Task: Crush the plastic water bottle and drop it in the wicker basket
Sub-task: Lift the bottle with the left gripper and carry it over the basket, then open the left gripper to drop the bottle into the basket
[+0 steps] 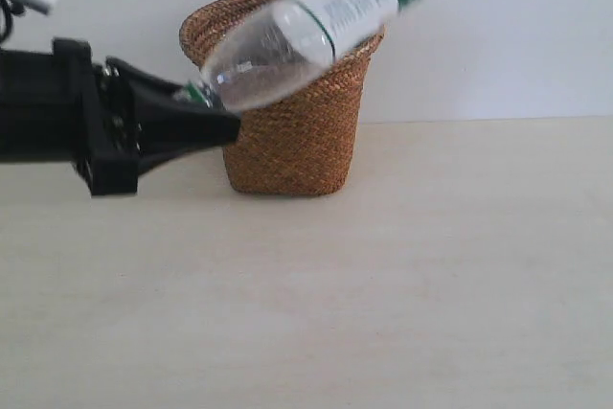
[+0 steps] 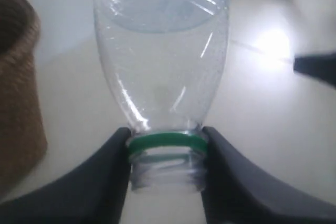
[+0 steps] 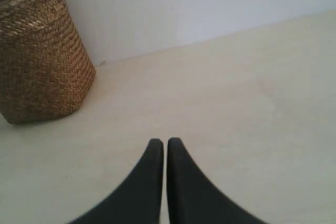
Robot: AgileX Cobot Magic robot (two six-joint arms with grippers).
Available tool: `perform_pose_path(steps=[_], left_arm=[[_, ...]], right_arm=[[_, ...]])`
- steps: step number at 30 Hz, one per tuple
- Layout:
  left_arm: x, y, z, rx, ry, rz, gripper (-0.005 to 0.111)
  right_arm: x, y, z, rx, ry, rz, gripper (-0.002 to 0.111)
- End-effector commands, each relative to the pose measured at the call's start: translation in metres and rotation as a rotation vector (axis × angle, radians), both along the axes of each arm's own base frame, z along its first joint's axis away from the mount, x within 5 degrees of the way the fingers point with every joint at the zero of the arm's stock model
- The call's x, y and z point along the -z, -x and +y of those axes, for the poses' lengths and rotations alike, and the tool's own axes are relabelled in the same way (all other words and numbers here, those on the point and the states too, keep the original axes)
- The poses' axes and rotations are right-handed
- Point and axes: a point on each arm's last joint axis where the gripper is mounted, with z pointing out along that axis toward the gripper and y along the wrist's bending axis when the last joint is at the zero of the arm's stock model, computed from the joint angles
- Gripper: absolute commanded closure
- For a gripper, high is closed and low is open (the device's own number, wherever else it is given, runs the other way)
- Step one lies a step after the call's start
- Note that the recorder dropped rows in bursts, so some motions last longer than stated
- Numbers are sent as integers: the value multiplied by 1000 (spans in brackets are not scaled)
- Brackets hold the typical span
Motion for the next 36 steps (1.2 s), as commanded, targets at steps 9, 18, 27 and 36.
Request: perform_pose_path(steps=[9, 18, 27, 36], left_arm=[[-50, -66, 4, -346, 71, -113, 97], [-26, -140, -6, -497, 21, -43, -1], [-81, -95, 20, -627, 105, -137, 42], [-79, -46, 54, -813, 63, -157, 103]], right_arm=[[-2, 0, 0, 8, -12, -17, 108], [-2, 0, 0, 8, -12, -17, 108], [-2, 0, 0, 9, -17, -18, 108], [-2, 0, 0, 9, -17, -18, 108]])
